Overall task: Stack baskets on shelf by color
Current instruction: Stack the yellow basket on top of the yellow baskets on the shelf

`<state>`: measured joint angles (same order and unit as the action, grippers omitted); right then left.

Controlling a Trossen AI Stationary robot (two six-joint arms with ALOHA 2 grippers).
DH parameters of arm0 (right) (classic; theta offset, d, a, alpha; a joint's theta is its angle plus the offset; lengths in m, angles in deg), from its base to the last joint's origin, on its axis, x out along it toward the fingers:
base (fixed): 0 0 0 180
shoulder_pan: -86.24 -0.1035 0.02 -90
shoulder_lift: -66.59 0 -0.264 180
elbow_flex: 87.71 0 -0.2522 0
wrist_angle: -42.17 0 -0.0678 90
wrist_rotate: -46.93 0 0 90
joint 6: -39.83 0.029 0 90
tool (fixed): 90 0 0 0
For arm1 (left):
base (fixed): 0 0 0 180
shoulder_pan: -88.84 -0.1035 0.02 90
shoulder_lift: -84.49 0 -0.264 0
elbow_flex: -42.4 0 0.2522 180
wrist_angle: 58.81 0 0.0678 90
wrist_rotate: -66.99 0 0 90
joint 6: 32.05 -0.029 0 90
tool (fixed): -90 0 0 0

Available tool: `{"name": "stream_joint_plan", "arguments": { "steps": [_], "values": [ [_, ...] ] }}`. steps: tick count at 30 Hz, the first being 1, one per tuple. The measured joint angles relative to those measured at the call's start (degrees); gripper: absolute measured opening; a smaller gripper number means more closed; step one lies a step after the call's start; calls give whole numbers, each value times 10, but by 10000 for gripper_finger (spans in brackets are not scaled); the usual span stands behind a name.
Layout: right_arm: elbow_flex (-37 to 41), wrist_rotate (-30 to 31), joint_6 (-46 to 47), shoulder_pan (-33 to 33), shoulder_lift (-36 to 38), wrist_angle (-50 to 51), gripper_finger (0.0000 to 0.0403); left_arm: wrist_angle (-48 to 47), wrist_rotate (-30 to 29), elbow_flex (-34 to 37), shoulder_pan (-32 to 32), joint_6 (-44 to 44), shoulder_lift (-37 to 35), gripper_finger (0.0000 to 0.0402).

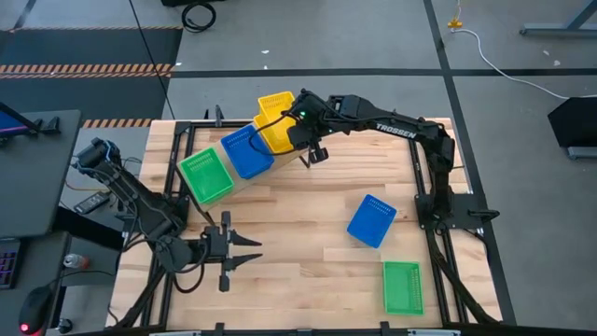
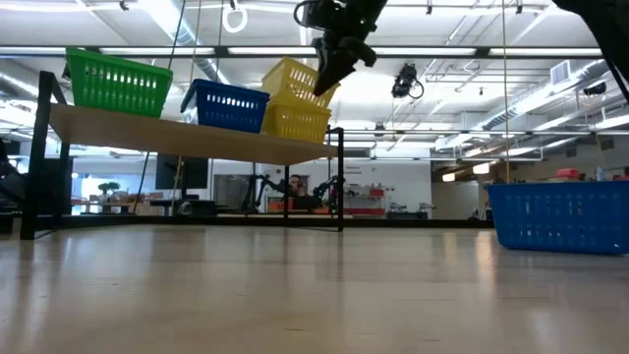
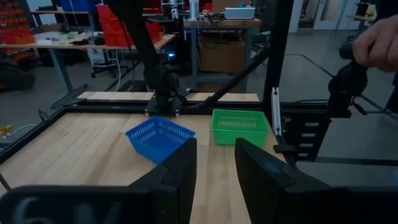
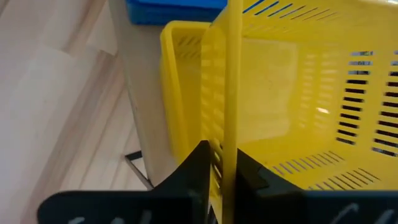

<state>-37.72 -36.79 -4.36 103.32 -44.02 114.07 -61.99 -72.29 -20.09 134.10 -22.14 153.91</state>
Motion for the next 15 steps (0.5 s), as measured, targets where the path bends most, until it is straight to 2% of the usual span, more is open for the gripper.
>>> {"name": "stream_joint_plan", "arguments": {
  "steps": [8, 15],
  "values": [
    [12, 0, 5, 3, 0, -22, 83, 1, 0, 0, 0, 0, 8, 117],
    [12, -2, 11, 3, 0, -19, 102, 0, 0, 0, -1, 1, 8, 117]
  ]
}}
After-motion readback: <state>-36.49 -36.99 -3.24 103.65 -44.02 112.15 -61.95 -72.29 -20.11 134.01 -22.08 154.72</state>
